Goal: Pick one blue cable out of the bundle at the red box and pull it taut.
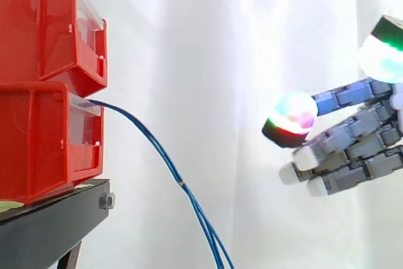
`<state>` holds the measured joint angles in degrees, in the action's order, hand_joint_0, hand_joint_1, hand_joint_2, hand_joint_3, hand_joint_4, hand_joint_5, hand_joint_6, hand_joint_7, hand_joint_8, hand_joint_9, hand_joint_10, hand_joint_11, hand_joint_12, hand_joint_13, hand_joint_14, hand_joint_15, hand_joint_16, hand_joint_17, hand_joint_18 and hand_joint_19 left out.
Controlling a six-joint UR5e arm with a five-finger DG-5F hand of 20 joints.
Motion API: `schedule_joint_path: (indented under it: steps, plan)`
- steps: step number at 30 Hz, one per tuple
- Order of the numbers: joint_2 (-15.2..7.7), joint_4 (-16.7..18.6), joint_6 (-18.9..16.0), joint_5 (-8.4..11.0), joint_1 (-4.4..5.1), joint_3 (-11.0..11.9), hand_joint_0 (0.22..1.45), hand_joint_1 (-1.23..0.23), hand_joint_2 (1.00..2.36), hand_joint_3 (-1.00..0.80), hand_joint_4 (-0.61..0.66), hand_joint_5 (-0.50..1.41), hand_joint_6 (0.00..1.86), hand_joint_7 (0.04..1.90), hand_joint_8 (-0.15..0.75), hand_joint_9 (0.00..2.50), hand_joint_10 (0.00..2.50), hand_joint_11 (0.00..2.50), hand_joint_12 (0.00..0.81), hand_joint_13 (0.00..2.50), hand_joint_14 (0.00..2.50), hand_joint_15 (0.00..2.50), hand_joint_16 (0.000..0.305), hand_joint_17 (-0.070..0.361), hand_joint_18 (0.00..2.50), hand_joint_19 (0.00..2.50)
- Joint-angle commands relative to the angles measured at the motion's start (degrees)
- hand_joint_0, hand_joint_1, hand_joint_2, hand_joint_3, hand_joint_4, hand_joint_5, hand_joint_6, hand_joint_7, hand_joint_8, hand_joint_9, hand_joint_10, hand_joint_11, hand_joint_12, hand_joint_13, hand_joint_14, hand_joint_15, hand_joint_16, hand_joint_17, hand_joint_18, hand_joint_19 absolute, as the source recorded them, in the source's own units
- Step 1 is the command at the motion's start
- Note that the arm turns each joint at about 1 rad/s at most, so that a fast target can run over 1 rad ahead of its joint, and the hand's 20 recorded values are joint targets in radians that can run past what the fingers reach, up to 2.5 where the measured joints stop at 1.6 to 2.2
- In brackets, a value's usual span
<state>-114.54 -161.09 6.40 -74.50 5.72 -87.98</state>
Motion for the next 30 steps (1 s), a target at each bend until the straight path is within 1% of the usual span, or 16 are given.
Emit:
schedule_joint_path:
  steps: [1,3,5,6,7,8,11,13,14,17,18,19,21,22,27,30]
  plan:
    - [-0.9,1.8,0.4,3.58,0.0,0.0,0.56,-0.88,1.0,-0.5,0.32,-0.14,0.5,1.05,0.287,0.28,0.0,0.14,0.353,0.06,0.0,0.06,0.057,0.128,0.0,0.04]
    - [-1.4,2.6,0.5,3.84,0.0,0.0,0.57,-0.88,1.0,-0.5,0.32,-0.14,0.5,1.05,0.286,0.28,0.0,0.15,0.353,0.05,0.0,0.05,0.057,0.128,0.0,0.04]
    - [-3.1,5.2,0.2,3.84,0.0,0.0,0.57,-0.88,1.0,-0.5,0.32,-0.14,0.5,1.05,0.286,0.28,0.0,0.14,0.352,0.05,0.0,0.05,0.057,0.129,0.0,0.04]
    - [-4.2,7.2,0.1,3.84,0.0,0.0,0.57,-0.88,1.0,-0.5,0.32,-0.14,0.5,1.05,0.286,0.28,0.0,0.15,0.353,0.05,0.0,0.06,0.057,0.129,0.0,0.05]
    - [-4.6,7.9,0.1,3.84,0.0,0.0,0.57,-0.88,1.0,-0.5,0.32,-0.14,0.5,1.05,0.285,0.28,0.0,0.15,0.353,0.05,0.0,0.05,0.057,0.129,0.0,0.05]
    - [-5.1,9.6,0.3,4.01,0.0,0.0,0.57,-0.88,1.0,-0.5,0.32,-0.14,0.5,1.05,0.286,0.28,0.0,0.15,0.353,0.05,0.0,0.06,0.057,0.129,0.0,0.04]
    - [-5.5,12.2,0.5,4.19,0.09,0.0,0.56,-0.88,1.0,-0.5,0.32,-0.14,0.5,1.05,0.286,0.28,0.0,0.15,0.354,0.05,0.0,0.06,0.058,0.13,0.0,0.05]
    - [-6.0,13.7,1.6,4.81,0.17,0.0,0.55,-0.87,1.0,-0.5,0.33,-0.14,0.5,1.04,0.288,0.28,0.0,0.15,0.357,0.06,0.0,0.06,0.058,0.131,0.0,0.05]
    - [-6.0,14.1,2.1,4.98,0.17,0.0,0.54,-0.86,1.0,-0.5,0.33,-0.14,0.5,1.04,0.292,0.3,0.0,0.16,0.361,0.06,0.0,0.05,0.058,0.132,0.0,0.06]
    - [-6.0,14.8,3.3,5.68,0.35,0.0,0.53,-0.84,1.0,-0.5,0.34,-0.14,0.5,1.01,0.333,0.48,0.0,0.33,0.363,0.1,0.0,0.07,0.059,0.133,0.01,0.06]
    - [-6.0,15.1,4.0,6.39,0.52,0.0,0.53,-0.84,1.0,-0.5,0.35,-0.14,0.5,1.0,0.33,0.51,0.01,0.39,0.366,0.11,0.0,0.07,0.059,0.134,0.02,0.06]
    - [-6.0,15.1,4.0,6.39,0.52,0.0,0.53,-0.84,1.0,-0.5,0.34,-0.14,0.5,1.0,0.331,0.54,0.01,0.43,0.365,0.12,0.0,0.07,0.06,0.134,0.02,0.07]
    - [-6.0,15.6,4.8,7.97,0.88,0.1,0.53,-0.83,1.0,-0.5,0.35,-0.14,0.5,0.99,0.346,0.62,0.01,0.52,0.366,0.14,0.0,0.07,0.059,0.134,0.03,0.08]
    - [-6.0,15.7,5.0,8.32,0.96,0.0,0.53,-0.85,1.0,-0.5,0.35,-0.14,0.5,0.98,0.354,0.66,0.01,0.52,0.37,0.18,0.0,0.06,0.06,0.135,0.09,0.04]
    - [-6.0,17.1,6.3,10.25,1.49,0.0,0.53,-0.84,1.0,-0.5,0.36,-0.14,0.5,0.96,0.355,0.66,0.01,0.5,0.37,0.2,0.0,0.07,0.06,0.136,0.11,0.06]
    - [-6.0,17.7,7.0,10.52,1.76,0.1,0.53,-0.84,1.0,-0.5,0.36,-0.14,0.5,0.96,0.355,0.67,0.01,0.5,0.367,0.22,0.0,0.07,0.06,0.135,0.14,0.07]
